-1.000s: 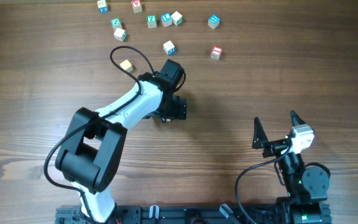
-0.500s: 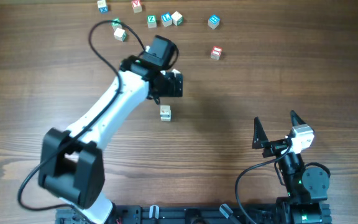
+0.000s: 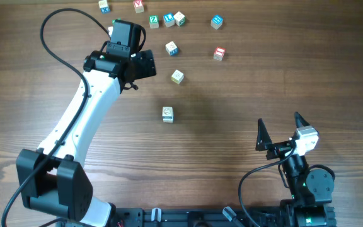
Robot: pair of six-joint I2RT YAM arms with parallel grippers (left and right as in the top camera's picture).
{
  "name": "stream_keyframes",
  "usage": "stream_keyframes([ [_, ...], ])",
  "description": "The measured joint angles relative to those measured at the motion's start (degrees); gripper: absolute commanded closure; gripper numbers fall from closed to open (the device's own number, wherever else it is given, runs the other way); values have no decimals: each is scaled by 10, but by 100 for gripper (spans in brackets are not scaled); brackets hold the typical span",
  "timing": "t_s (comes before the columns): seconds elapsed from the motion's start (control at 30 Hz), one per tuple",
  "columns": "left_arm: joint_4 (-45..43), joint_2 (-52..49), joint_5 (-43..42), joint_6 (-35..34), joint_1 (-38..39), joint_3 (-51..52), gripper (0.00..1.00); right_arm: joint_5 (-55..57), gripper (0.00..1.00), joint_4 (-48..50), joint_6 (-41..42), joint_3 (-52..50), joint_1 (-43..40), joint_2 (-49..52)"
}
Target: Form a tower
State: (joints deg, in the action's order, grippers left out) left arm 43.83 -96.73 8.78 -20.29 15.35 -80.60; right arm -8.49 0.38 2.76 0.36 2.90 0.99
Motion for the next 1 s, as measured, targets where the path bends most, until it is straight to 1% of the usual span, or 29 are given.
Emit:
stream_keyframes([
  [0.03,-6,0,0,1,0,0,96,0,0,0,0,0,0,0],
  [0.3,-34,0,0,3,0,0,96,0,0,0,0,0,0,0],
  [0.37,-40,0,0,3,0,0,94,0,0,0,0,0,0,0],
  [0.57,-60,0,0,3,0,0,96,0,0,0,0,0,0,0],
  [0.87,-133,-1,0,3,0,0,96,0,0,0,0,0,0,0],
  [0.93,-151,-9,0,3,0,0,94,0,0,0,0,0,0,0],
  [1.0,-162,-22,0,3,0,0,94,0,0,0,0,0,0,0],
])
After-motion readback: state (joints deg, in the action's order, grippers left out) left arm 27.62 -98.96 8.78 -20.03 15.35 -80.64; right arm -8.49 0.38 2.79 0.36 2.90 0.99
